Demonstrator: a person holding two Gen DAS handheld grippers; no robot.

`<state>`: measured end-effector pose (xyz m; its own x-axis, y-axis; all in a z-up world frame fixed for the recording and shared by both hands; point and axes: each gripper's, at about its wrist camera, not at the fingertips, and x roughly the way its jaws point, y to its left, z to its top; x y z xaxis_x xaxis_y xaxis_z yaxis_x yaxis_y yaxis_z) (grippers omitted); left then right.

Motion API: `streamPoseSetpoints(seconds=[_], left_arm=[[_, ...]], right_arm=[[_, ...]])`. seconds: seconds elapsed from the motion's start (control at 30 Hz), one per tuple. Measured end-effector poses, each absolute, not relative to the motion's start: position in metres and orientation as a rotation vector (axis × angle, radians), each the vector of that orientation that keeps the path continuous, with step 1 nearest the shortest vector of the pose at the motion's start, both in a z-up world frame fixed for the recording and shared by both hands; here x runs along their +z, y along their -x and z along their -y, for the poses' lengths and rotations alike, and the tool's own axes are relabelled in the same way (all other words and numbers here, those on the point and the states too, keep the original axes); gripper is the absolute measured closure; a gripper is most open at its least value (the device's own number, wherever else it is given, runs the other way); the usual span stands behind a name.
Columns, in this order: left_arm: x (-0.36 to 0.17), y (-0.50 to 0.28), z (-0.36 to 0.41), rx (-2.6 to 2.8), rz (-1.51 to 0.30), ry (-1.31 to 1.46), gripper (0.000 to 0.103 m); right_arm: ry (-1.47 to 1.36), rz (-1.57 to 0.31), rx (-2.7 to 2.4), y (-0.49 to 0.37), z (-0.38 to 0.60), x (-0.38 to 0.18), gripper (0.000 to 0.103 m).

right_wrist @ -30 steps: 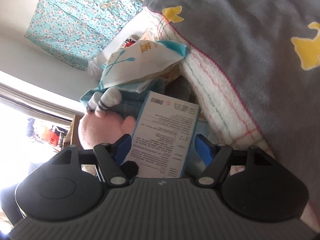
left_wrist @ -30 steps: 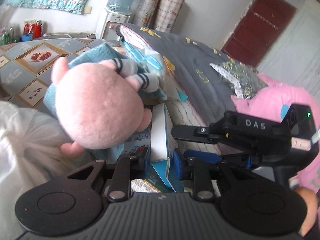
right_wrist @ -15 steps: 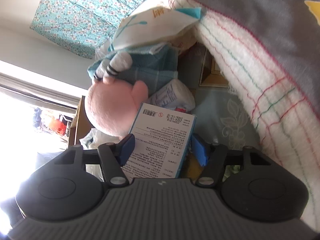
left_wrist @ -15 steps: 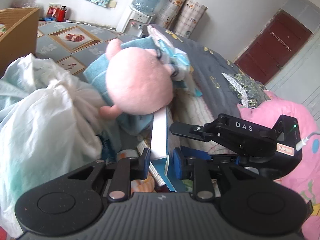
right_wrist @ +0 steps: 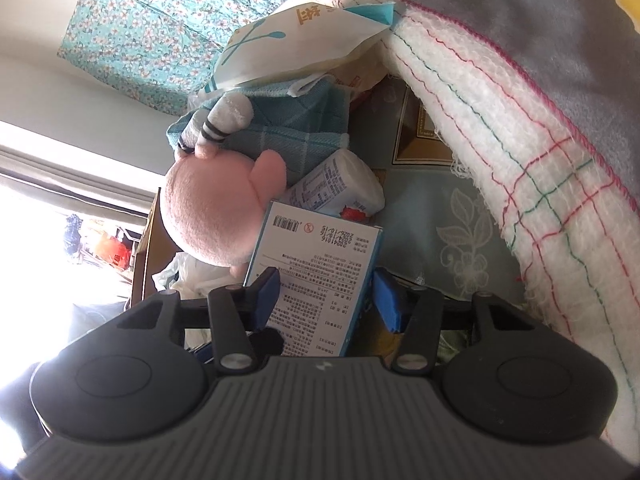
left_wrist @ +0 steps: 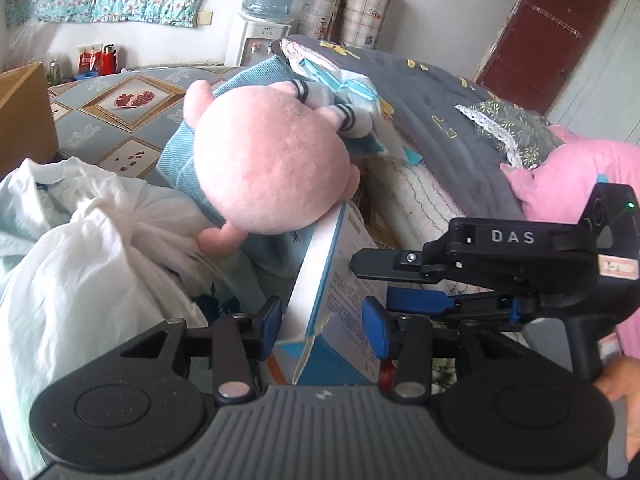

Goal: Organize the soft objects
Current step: 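Lift the medicine box with the right tool and carry it to the cardboard box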

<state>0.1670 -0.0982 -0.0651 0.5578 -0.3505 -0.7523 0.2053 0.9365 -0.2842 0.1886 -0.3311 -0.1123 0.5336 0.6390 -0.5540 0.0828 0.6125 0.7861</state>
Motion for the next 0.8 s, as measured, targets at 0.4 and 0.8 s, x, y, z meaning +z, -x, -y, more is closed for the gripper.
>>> streamPoseSetpoints(seconds=[0.4, 0.8], left_arm=[[-0.052, -0.161, 0.107, -0.387, -0.900, 0.154, 0.066], [-0.007, -0.121, 0.101, -0.410, -0.799, 0.136, 0.067]], right_arm=[[-0.890, -0.913, 0.380, -0.165, 0.345, -0.097, 0.056], [-0.858, -0.820, 0.434, -0.128, 0.341, -0.044, 0.056]])
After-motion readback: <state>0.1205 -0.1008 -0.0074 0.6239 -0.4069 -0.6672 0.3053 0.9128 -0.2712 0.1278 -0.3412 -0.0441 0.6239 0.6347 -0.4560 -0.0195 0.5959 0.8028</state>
